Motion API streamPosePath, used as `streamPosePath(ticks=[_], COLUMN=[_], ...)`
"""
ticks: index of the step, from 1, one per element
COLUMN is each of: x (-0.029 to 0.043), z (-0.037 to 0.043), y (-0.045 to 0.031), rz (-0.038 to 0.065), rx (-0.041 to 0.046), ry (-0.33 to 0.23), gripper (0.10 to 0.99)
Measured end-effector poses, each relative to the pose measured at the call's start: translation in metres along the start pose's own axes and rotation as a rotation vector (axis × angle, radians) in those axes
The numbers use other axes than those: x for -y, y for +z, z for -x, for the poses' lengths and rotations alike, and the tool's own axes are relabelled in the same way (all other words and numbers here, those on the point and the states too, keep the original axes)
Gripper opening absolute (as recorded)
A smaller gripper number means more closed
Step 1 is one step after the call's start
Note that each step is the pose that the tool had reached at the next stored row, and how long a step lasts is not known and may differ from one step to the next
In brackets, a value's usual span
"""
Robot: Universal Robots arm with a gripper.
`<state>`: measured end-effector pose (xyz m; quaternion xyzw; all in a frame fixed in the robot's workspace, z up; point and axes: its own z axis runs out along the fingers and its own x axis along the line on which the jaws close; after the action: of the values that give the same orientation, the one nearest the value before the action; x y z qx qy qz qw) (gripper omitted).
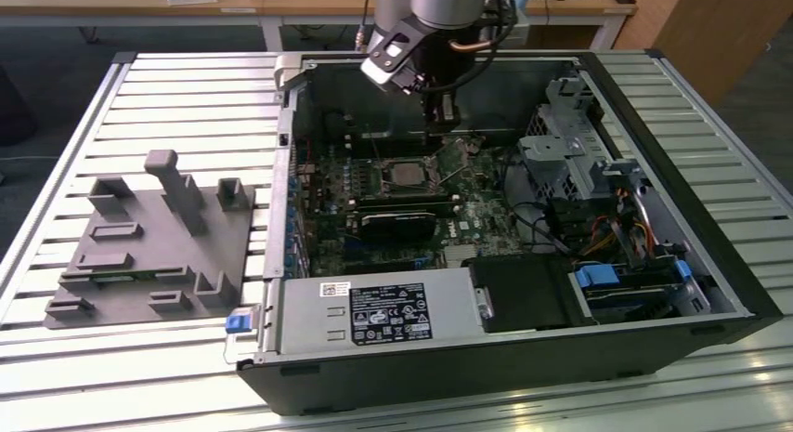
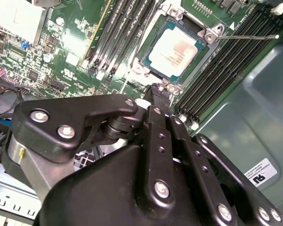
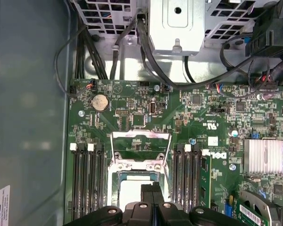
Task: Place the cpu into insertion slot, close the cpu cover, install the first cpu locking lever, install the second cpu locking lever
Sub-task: 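Close the cpu cover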
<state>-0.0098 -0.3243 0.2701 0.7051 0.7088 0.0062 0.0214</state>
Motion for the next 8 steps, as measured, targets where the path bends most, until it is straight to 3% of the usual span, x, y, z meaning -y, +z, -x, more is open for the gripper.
streamPosePath(ticks=[8], x=[-0.0041], z=[0.0000], y=[0.0001], rz=[0.000], rx=[0.0001], ry=[0.000], gripper=[0.106])
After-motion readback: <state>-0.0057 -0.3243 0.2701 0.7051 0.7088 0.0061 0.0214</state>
